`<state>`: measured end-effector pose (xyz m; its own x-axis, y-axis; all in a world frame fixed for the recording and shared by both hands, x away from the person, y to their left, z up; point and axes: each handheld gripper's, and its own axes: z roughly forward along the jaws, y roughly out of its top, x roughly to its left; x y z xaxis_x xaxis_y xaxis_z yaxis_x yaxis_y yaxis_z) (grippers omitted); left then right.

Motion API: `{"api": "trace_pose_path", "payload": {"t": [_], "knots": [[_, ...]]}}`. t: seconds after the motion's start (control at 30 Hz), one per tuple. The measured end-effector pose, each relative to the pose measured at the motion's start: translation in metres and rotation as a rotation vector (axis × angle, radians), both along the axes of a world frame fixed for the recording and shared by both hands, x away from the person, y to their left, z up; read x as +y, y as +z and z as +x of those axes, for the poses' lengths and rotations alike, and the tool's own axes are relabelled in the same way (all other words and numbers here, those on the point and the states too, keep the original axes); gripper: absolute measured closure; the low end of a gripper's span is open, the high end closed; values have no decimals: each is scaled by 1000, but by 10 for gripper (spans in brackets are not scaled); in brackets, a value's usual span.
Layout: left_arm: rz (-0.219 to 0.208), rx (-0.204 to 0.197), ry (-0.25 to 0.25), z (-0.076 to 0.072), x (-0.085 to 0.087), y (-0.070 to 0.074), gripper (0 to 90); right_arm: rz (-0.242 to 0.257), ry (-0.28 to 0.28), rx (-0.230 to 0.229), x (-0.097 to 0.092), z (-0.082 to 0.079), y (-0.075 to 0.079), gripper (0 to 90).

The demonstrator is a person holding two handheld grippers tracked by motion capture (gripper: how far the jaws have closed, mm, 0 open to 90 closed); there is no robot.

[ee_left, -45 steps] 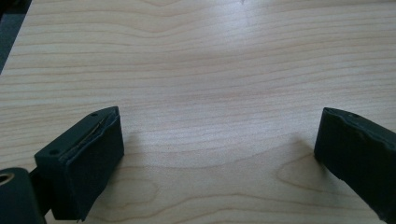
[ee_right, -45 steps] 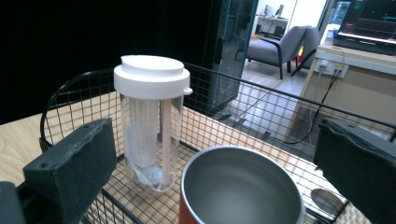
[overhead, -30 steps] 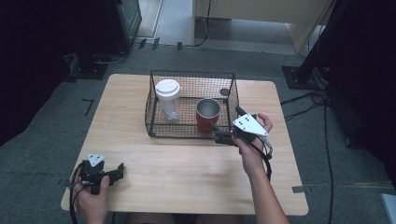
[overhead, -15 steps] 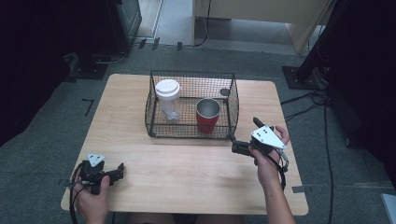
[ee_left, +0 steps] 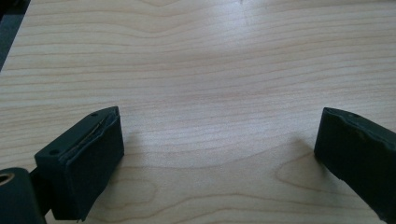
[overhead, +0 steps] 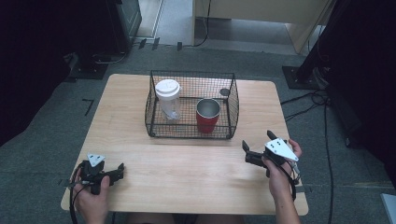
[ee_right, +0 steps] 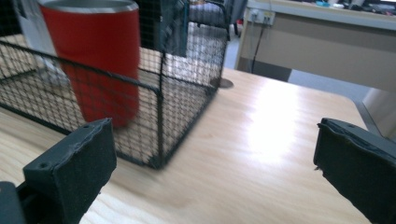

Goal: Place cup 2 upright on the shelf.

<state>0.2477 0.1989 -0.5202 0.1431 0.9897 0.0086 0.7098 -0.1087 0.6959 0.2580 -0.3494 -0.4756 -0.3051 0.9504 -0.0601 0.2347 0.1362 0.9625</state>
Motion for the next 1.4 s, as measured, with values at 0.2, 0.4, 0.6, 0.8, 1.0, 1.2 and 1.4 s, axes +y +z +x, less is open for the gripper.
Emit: {"api": "trace_pose_path", "payload": {"t": [0.2, 0.4, 0.6, 0.8, 1.0, 1.2, 1.4], "knots": [[0, 0, 0, 0, 0, 0, 21, -1, -41, 35, -18, -8, -14, 0], [3, 1, -2, 0, 0, 0, 21, -2, -73, 70, -33, -17, -28, 0], [3, 2, -2, 0, 0, 0, 21, -15, -100, 139, -44, -24, -40, 0], [3, 2, -2, 0, 0, 0, 21, -23, -114, 215, -53, -29, -45, 6], [3, 2, -3, 0, 0, 0, 21, -74, -121, 379, -55, -25, -48, 60], [3, 1, -4, 0, 0, 0, 21, -106, -121, 453, -55, -24, -51, 54], [3, 1, -4, 0, 0, 0, 21, -52, -84, 497, -59, -23, -52, 26]]}}
